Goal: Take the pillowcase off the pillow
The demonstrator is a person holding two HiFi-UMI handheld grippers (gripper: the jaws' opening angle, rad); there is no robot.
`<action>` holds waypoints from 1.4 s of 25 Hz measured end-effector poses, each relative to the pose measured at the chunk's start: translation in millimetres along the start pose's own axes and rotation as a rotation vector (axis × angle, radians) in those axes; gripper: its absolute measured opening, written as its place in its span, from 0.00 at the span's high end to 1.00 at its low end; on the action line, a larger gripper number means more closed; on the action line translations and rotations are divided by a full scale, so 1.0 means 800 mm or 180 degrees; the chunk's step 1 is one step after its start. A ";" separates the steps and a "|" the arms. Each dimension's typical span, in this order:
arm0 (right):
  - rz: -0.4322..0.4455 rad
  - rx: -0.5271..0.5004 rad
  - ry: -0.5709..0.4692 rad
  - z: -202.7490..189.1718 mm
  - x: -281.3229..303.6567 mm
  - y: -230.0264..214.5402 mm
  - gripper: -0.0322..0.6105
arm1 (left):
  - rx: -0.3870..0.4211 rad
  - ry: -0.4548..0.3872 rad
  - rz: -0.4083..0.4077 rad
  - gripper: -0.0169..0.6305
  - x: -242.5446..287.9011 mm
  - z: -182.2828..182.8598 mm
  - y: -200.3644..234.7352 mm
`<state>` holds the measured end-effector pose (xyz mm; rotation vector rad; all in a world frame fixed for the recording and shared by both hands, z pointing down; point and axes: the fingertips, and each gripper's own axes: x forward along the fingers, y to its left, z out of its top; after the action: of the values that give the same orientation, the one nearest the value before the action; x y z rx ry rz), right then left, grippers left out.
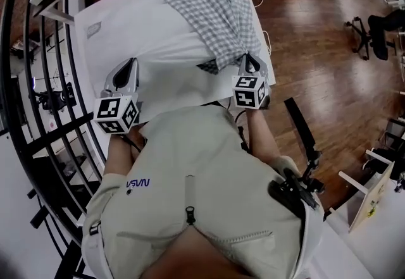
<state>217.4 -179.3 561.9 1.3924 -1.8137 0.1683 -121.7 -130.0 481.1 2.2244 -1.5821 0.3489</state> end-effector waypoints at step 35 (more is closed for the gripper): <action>0.1145 0.0170 -0.0984 0.226 0.005 -0.004 0.80 | 0.1375 0.0248 0.0294 0.64 0.189 0.115 0.011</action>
<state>126.0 -283.4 445.8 1.1642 -2.3265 0.1967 -81.7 -301.9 463.5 2.4097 -1.6966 0.8655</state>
